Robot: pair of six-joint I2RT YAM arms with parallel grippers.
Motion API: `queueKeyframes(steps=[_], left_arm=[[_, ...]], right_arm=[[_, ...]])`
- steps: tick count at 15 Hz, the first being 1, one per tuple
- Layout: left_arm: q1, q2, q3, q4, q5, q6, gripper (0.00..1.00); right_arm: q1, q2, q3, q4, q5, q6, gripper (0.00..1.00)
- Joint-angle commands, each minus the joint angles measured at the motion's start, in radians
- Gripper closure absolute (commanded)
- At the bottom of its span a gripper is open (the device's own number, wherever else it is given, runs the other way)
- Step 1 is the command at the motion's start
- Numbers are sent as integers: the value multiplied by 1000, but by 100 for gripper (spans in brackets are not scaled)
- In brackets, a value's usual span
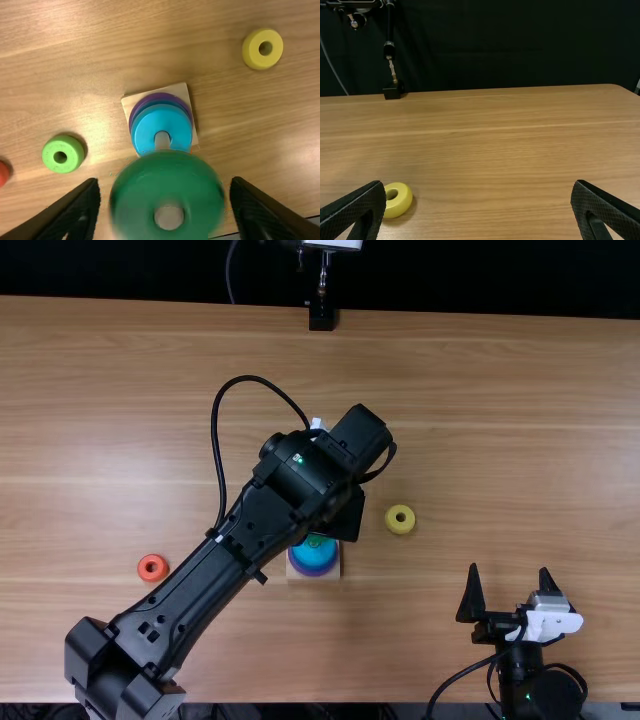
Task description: Build the Hanoi tower: stack the rings onto the peg from bottom to top in this color order: purple, dark blue, light blue, dark green, light green, yellow, orange.
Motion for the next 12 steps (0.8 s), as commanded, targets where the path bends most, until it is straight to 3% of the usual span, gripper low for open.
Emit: queueKeyframes(steps=[1,5,10,11,12], left_arm=[[0,4,12,6,-8,-3,0],[23,-5,58,63,-13,6,0],[230,-161,-36,174,-15,12,0],[248,-201,-128,225,-17,25,0],[265,-256,-211,277,-23,87,0]], right_arm=[[-11,-7,-6,-8,-1,-5,0],[-11,-7,-6,-8,-3,-5,0],[-11,-7,-7,-8,-3,-5,0],[-11,-7,-6,-8,-1,-5,0],[-11,-7,-7,-8,-3,-5,0]])
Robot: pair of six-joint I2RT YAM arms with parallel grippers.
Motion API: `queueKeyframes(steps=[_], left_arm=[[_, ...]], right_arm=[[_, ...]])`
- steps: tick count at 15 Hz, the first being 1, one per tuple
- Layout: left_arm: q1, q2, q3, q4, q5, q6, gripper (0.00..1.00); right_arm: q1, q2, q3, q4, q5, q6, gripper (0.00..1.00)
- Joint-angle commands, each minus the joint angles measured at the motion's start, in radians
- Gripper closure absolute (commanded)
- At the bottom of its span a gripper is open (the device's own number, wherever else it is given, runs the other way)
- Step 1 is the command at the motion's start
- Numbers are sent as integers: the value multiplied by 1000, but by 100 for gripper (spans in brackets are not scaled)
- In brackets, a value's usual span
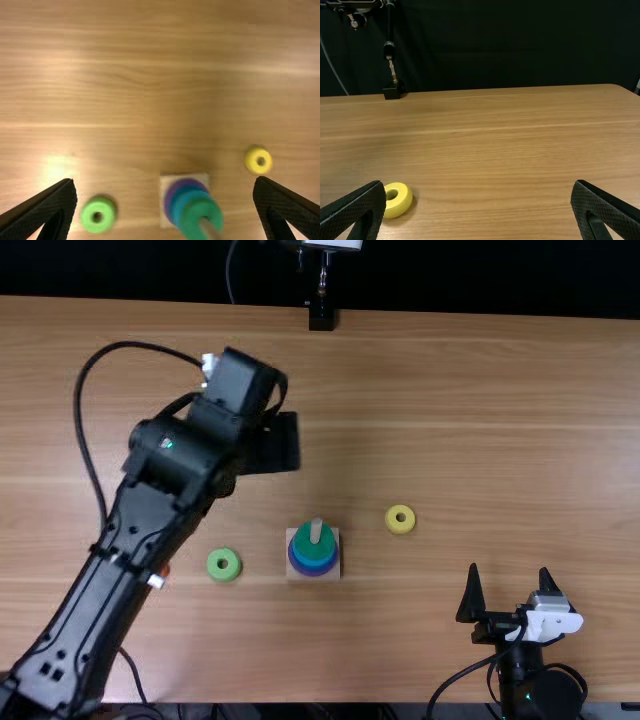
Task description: Build the Hanoi tower: stack the rings onto the peg from bottom to top in this color order: purple, dark blue, light blue, dark green, light green, yellow, orange.
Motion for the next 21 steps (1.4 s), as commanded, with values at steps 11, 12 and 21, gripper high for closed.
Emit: queueKeyframes(steps=[11,12,21], left_arm=[[21,-173,-736,314,7,432,0],[23,-167,-756,314,7,432,0],[27,-13,-786,395,7,434,0]], right_arm=[[-11,-7,-7,-9,-1,-5,0],[-11,-7,-5,-9,-1,-5,0],[-11,-7,-5,-9,-3,-5,0]])
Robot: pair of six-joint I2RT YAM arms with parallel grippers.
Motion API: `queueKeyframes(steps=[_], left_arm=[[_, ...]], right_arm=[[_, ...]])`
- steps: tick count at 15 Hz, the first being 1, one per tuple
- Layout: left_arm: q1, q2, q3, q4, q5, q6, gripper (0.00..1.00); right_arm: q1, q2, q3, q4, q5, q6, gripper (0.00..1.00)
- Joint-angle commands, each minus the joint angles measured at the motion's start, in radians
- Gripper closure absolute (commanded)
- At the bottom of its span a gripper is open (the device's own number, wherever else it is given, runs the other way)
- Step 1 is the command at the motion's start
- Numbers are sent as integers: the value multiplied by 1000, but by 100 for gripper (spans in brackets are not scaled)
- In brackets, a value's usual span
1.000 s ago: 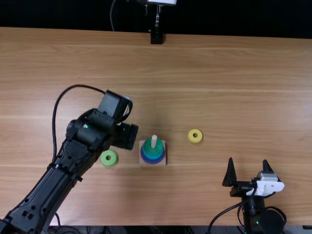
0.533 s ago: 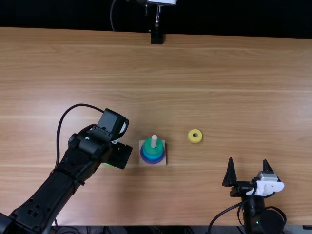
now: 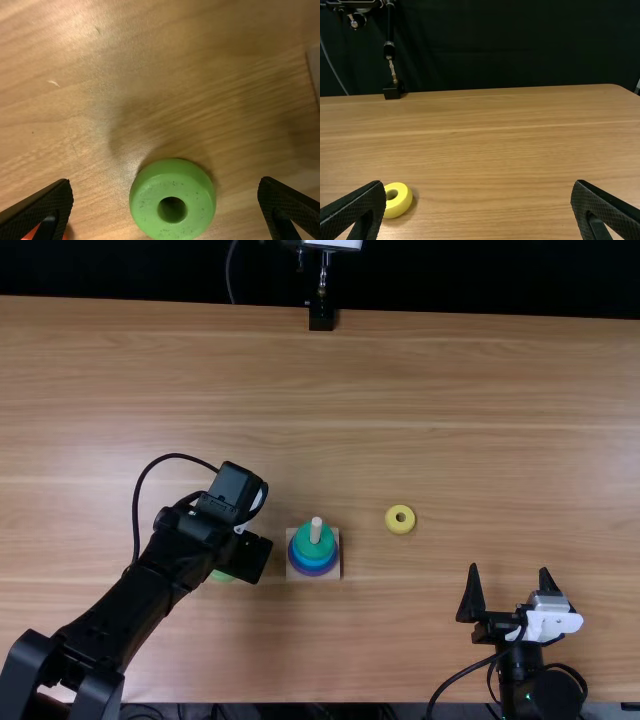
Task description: Build the Hanoi tower: stack the rings onto the peg from bottom to top in this color order: purple, dark blue, light blue, dark green, light green, yellow, orange.
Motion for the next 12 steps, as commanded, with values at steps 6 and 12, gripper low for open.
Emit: queueKeyframes(steps=[6,12], left_arm=[[40,76,-32,-1,6,12,0],[42,91,-30,-6,8,12,0]], right_arm=[[-11,-7,-7,-8,-3,-5,0],[-11,-7,-7,-8,-2,-5,0]])
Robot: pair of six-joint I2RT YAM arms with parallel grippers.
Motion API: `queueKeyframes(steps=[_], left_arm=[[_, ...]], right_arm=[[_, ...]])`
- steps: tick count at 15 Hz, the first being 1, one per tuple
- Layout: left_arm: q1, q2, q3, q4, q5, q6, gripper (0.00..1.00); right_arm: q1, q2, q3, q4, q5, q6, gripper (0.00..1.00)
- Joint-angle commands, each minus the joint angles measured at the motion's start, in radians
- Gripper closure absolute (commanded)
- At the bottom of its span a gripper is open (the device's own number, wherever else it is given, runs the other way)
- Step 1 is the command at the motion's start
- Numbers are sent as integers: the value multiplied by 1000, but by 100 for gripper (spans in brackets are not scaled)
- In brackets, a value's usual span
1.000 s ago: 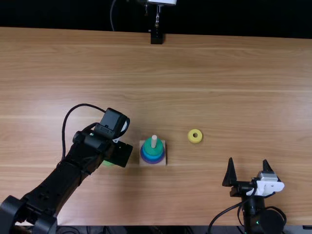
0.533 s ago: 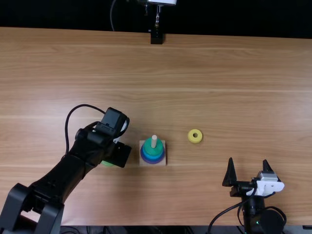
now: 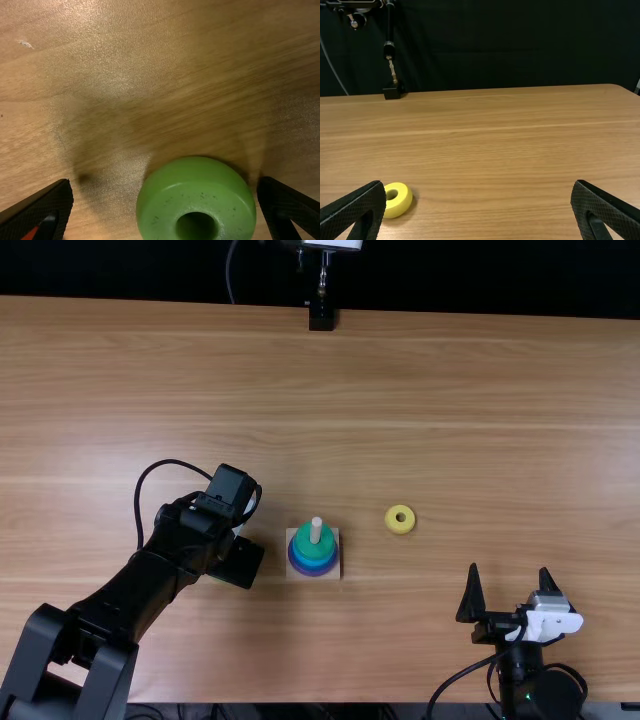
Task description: Build the Hanoi tower: stack the rings onto the peg from bottom to top in this color order: purple, dark blue, light blue, dark green, light green, yellow, orange.
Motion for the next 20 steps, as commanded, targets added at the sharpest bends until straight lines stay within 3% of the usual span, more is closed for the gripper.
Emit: queueKeyframes(steps=[1,3,4,10,15,20], left_arm=[[9,22,-12,-2,6,16,2],[7,22,-14,8,5,36,88],[7,22,-17,10,8,36,100],[4,39,87,-38,6,31,100],[6,32,422,-456,10,9,100],[-11,40,724,-690,12,-168,100]], right_arm=[[-11,-7,-7,-8,-3,-5,0],[-11,-7,-7,-8,-3,-5,0],[-11,-7,-5,-8,-3,-5,0],[-11,-7,-5,-8,-3,-5,0],[-11,-7,-7,-8,-3,-5,0],[-11,-7,-5,-8,-3,-5,0]])
